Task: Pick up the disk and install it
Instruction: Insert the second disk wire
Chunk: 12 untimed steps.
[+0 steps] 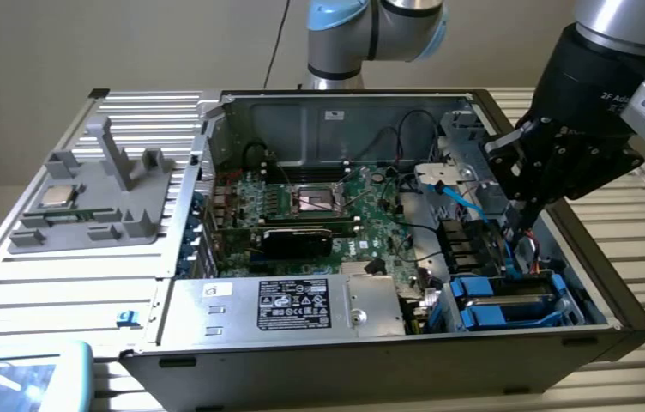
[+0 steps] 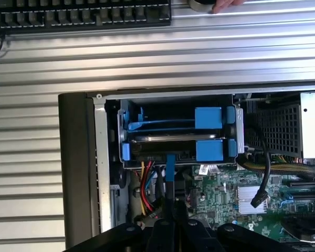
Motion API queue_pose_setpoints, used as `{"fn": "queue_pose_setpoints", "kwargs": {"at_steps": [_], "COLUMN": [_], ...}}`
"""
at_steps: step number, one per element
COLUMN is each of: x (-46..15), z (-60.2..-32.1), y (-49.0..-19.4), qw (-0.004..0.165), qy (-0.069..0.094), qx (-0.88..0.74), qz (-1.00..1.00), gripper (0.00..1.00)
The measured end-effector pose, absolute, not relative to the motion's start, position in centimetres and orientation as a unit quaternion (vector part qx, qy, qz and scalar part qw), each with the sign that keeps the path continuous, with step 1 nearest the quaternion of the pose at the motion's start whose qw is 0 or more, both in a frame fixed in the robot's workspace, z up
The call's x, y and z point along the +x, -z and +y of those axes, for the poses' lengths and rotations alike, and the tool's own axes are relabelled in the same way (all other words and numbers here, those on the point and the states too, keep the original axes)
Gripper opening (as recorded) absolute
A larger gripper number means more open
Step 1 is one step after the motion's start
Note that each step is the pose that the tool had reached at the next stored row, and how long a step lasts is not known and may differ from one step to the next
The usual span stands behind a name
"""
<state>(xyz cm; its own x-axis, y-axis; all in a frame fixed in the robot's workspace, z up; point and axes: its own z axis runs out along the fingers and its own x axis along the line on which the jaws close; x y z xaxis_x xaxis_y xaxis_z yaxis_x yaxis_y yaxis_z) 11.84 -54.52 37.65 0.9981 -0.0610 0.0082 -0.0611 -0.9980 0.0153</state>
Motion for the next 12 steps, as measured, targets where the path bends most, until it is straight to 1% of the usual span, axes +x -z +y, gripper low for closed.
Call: {"fn": "queue_pose_setpoints", "kwargs": {"at_steps": [12], "x": [11.83], "z": [-54.53], "y": [-37.64], "qw": [0.008], "qy": [-0.004], "qx": [0.999], "qz": [-0.030], "gripper": [0.11]}}
